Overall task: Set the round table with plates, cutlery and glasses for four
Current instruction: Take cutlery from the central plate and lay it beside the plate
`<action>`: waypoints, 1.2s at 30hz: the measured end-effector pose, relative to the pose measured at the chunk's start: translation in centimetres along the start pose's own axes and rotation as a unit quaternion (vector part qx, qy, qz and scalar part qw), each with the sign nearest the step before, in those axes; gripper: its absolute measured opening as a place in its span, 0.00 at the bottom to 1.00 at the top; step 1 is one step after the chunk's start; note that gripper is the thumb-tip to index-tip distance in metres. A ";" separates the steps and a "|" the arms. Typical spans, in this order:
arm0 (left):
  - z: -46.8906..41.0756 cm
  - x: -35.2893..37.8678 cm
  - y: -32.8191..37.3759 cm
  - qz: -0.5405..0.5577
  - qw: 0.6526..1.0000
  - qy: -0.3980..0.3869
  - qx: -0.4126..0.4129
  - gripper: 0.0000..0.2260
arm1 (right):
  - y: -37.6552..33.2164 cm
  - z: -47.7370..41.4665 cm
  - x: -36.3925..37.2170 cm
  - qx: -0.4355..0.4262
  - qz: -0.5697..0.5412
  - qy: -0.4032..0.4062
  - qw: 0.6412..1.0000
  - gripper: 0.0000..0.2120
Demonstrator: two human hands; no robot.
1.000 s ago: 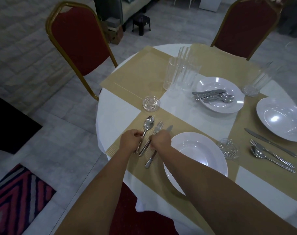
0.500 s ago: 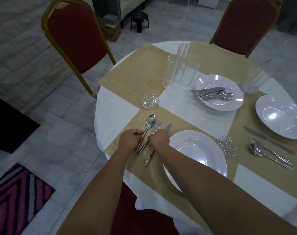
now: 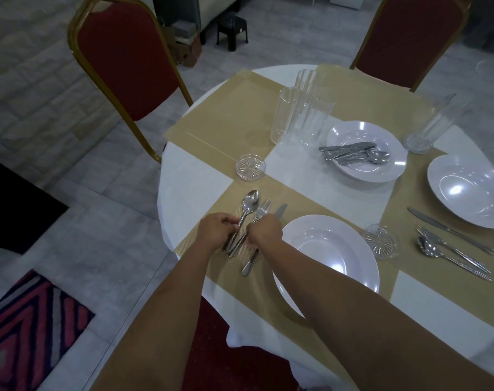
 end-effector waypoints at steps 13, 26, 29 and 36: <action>0.0 0.0 -0.1 0.018 1.000 0.000 0.002 0.10 | 0.5 -0.6 0.4 -0.004 -0.014 0.001 1.000 0.04; 0.3 0.2 -0.2 0.028 1.000 0.005 0.009 0.09 | 0.9 -1.1 0.5 -0.018 -0.024 0.004 1.000 0.13; 0.3 0.2 -0.2 0.022 1.000 0.006 0.011 0.09 | 0.8 -1.0 0.5 -0.020 -0.026 0.004 0.999 0.12; 0.1 0.1 -0.1 0.019 1.000 -0.005 0.008 0.09 | 1.0 -1.5 0.7 -0.018 -0.024 -0.001 1.000 0.10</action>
Point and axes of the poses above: each hand's wrist, its own z-axis away from the middle knuckle, its own x-axis out of the palm, y = z × x, the point moved 5 cm from there along -z, towards the middle knuckle, and after that the axes turned 15 degrees about -y, right-handed, at the moved point
